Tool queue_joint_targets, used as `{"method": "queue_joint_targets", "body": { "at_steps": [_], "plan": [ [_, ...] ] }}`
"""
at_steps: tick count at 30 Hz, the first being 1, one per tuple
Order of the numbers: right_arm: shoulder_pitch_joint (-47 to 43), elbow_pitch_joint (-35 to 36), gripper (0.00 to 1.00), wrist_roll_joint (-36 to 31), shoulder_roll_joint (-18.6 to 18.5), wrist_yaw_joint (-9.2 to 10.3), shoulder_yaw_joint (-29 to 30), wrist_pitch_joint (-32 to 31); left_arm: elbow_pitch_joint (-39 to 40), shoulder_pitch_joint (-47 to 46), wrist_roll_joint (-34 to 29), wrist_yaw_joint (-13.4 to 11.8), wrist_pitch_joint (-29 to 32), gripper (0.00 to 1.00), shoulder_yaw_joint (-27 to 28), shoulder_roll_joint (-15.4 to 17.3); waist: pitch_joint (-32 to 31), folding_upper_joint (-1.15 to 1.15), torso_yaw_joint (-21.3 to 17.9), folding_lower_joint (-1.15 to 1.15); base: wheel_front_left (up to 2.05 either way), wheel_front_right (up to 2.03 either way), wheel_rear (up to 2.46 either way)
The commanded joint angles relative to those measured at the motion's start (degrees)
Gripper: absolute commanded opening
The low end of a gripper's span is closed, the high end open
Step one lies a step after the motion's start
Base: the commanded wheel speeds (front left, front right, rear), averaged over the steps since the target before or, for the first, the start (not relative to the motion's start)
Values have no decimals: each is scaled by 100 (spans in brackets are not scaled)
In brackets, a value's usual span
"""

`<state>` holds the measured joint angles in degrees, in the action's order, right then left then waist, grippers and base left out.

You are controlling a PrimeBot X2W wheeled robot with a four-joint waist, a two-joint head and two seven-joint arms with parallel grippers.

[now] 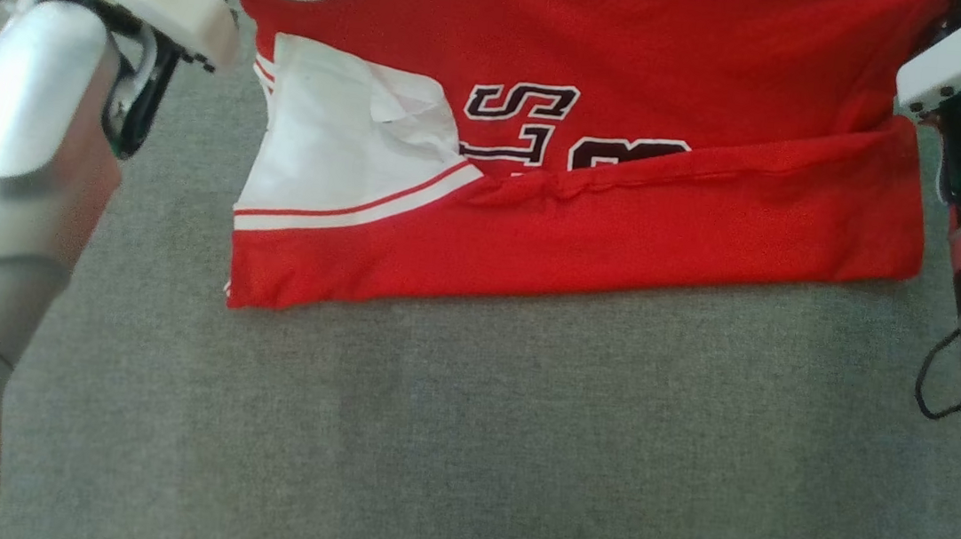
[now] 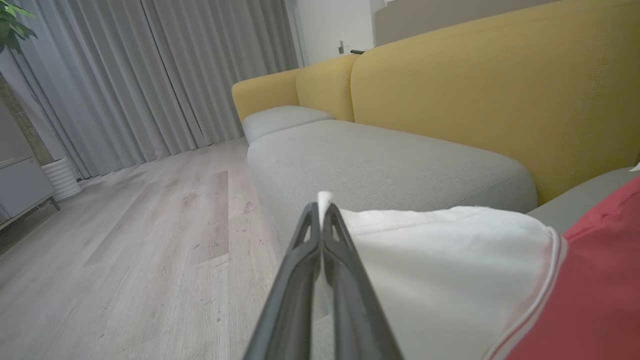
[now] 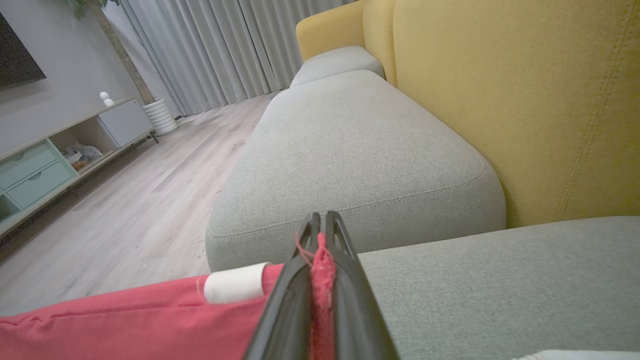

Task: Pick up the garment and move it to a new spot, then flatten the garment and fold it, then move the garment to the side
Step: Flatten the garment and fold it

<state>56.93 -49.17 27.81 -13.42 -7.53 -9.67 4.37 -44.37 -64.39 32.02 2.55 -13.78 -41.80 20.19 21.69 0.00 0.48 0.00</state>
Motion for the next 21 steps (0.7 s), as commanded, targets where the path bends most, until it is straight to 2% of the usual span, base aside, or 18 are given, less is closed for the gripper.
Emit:
{"method": "queue_joint_targets", "body": {
  "at_steps": [1, 8, 12, 18, 21],
  "plan": [
    [10, 158, 0, 110, -50, 4, -126, 34, 79, -157, -31, 14, -73, 0, 166, 206, -53, 0, 44, 0, 0, 0, 0],
    [-607, 387, 0, 776, -466, 4, -697, -202, 87, 461, 74, 261, -104, 0, 9, 150, -367, 0, 227, 0, 0, 0, 0],
    [-1035, 600, 0, 985, -896, 4, -1199, -412, 292, 979, 137, 378, 88, 0, -253, 300, -581, 0, 311, 0, 0, 0, 0],
    [-1648, 900, 0, 1252, -1573, 4, -2055, -929, 991, 1800, 406, 472, 944, 0, -794, 685, -835, 0, 402, 0, 0, 0, 0],
    [-1839, 1190, 0, 1304, -1982, 4, -2661, -1351, 1417, 2101, 619, 485, 1446, 0, -1039, 921, -892, 0, 418, 0, 0, 0, 0]
  ]
}}
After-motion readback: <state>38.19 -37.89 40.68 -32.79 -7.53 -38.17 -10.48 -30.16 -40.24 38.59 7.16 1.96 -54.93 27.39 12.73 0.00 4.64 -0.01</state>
